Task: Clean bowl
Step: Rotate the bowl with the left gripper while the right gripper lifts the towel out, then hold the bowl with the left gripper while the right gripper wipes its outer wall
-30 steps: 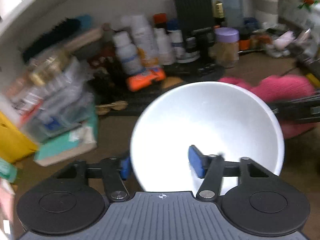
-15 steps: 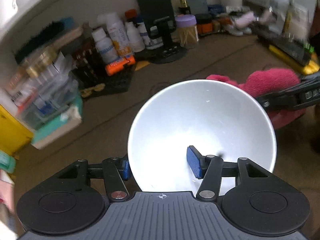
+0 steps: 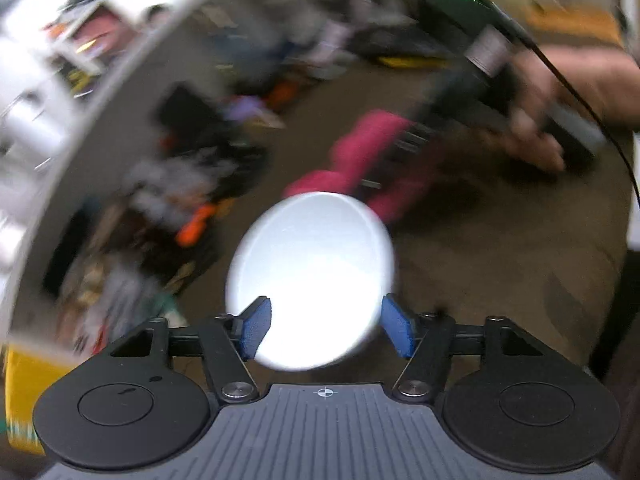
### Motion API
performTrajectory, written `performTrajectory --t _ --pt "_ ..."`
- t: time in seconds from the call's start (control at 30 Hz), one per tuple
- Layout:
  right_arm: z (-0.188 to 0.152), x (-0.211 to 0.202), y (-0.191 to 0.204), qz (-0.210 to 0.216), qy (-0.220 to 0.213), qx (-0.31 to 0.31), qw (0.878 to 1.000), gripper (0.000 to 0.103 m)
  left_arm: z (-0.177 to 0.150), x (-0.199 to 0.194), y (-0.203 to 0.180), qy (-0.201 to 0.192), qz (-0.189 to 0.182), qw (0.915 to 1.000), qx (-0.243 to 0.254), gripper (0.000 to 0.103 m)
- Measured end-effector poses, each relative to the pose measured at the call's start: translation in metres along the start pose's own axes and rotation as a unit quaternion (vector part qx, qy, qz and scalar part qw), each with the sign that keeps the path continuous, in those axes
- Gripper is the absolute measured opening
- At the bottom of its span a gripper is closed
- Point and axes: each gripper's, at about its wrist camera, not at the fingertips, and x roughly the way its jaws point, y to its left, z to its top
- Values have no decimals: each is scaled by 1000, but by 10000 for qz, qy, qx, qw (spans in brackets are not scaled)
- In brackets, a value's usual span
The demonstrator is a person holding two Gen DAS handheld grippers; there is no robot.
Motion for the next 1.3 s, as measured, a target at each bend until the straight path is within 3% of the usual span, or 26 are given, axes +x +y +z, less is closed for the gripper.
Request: performTrajectory --t 0.23,0.27,0.33,0.43,0.5,0.57,0.63,0.73,0.77,0.8,0.9,1.0,1.3 --pt "-2 -2 2 -2 -64 -76 10000 24 -1 44 -5 307 228 9963 774 45" --pt "-2 -3 3 12 -89 -91 9999 24 0 48 -5 327 283 9970 636 42" --pt "-2 -5 2 125 -151 -62 9998 24 0 50 0 329 188 9987 344 20" --pt "-2 -10 6 243 -254 -202 9992 24 -8 54 11 287 168 9994 -11 19" --pt "-3 -13 11 292 -323 -367 9984 24 -18 51 29 46 -66 9978 -658 20" --pt "-2 -16 24 253 -405 -744 9961 24 -28 48 47 -194 -299 9909 -1301 20" --pt "-4 -19 43 259 -385 -1271 9908 24 -39 45 64 -434 -530 9787 -1937 18" --pt "-13 -20 74 308 -180 -2181 9753 23 -58 42 80 -870 -872 9493 -2892 16" --pt "-20 -21 89 375 -52 -2617 9644 23 -70 43 87 -1058 -1025 9347 -3235 16" --pt "-31 -23 113 540 163 -3266 9435 23 -80 44 91 -1216 -1152 9218 -3496 17" --pt "-39 -25 139 666 385 -3932 9162 23 -99 42 79 -1377 -1375 9068 -3739 23" --pt "-32 -22 149 595 450 -4242 9025 23 -111 40 68 -1388 -1362 9085 -3700 29" --pt "33 14 135 -61 -162 -3713 9283 23 -120 32 56 -1480 -1350 9072 -3700 31"
